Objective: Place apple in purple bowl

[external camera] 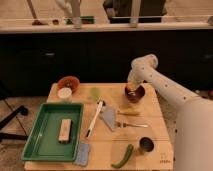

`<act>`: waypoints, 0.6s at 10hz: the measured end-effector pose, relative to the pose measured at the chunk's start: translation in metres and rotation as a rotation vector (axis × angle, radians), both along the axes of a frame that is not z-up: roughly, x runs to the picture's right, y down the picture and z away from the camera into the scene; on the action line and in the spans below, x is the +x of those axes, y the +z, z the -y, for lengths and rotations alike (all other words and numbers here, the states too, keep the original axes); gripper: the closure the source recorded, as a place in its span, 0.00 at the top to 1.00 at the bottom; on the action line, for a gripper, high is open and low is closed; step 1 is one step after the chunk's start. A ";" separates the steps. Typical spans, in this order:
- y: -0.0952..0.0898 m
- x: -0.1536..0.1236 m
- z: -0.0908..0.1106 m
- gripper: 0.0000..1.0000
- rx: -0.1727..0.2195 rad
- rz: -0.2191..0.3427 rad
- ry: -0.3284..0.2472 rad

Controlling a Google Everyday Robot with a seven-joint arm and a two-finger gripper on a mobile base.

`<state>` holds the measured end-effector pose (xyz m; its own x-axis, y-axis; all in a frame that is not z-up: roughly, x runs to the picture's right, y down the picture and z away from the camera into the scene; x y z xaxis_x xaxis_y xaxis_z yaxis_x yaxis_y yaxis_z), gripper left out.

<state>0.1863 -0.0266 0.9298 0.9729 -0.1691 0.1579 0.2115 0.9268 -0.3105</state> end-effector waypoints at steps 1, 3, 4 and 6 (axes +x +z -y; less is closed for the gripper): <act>0.000 0.001 0.000 0.19 -0.001 0.000 0.000; 0.001 0.002 -0.001 0.23 -0.003 0.001 0.000; 0.001 0.003 -0.001 0.30 -0.003 0.001 -0.002; 0.001 0.004 -0.002 0.46 -0.005 0.001 -0.004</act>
<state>0.1898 -0.0251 0.9311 0.9721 -0.1721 0.1596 0.2153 0.9245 -0.3145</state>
